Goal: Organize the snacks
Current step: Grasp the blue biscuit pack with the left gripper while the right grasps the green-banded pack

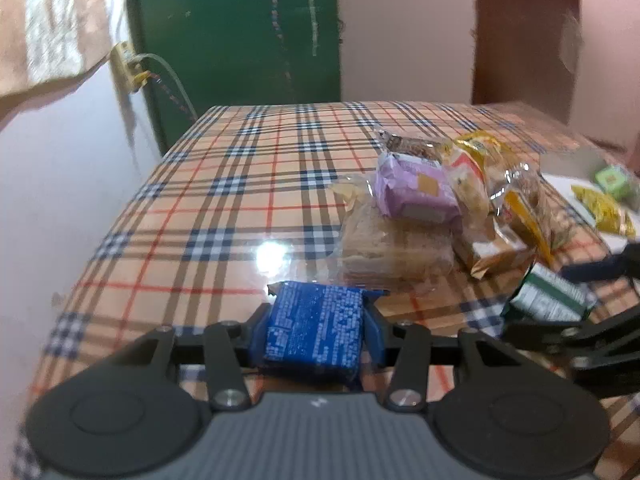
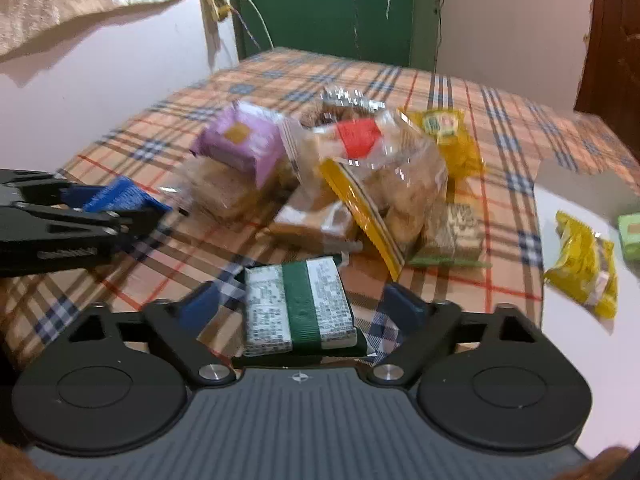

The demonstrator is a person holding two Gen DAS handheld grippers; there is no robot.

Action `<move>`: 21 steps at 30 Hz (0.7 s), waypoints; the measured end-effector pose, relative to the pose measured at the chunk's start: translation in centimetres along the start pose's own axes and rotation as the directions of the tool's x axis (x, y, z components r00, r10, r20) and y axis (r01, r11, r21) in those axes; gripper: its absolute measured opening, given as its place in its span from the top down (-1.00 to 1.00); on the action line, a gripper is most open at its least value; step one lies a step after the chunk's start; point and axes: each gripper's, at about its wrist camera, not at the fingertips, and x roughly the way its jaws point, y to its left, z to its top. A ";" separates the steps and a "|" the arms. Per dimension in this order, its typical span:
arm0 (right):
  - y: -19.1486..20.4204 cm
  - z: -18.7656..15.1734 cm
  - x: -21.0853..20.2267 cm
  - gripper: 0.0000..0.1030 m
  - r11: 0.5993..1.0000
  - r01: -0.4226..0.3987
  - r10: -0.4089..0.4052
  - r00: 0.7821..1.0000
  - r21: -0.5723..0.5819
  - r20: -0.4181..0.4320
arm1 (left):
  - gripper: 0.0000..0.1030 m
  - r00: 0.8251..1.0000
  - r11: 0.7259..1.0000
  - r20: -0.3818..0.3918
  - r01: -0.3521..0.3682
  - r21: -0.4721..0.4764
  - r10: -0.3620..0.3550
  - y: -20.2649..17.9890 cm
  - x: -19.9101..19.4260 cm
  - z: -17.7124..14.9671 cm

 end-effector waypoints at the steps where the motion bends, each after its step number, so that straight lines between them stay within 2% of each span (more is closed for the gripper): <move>1: 0.1 -0.1 0.1 -0.83 1.000 0.004 -0.004 1.000 -0.008 0.005 | 0.10 1.000 1.000 0.002 -0.007 -0.012 0.007 -0.2 -0.1 -0.1; 2: 0.2 -0.1 0.1 -0.51 1.000 0.010 -0.009 1.000 -0.022 0.012 | 0.10 1.000 1.000 0.006 -0.018 -0.016 0.018 -0.6 -0.3 -0.2; 4: 0.5 0.0 0.1 -0.14 0.999 0.001 0.000 1.000 -0.041 0.017 | 0.10 0.999 0.999 0.012 -0.029 -0.017 0.029 -1.4 -0.5 -0.4; 6: 0.9 -0.2 0.0 -0.13 0.998 0.014 -0.013 1.000 -0.062 0.022 | 0.10 0.999 0.999 0.022 -0.029 -0.031 0.030 -2.2 -1.0 -0.4; 13: -0.2 -0.5 -2.3 -0.13 0.999 0.026 -0.026 0.999 -0.019 0.040 | 0.10 0.998 0.995 0.039 -0.042 -0.087 0.046 -4.6 -2.8 -0.5; 21: -1.9 -0.8 -7.1 -0.13 0.996 0.084 -0.084 0.992 0.010 0.096 | 0.10 0.998 0.996 0.056 -0.024 -0.084 0.029 -7.3 -4.9 0.1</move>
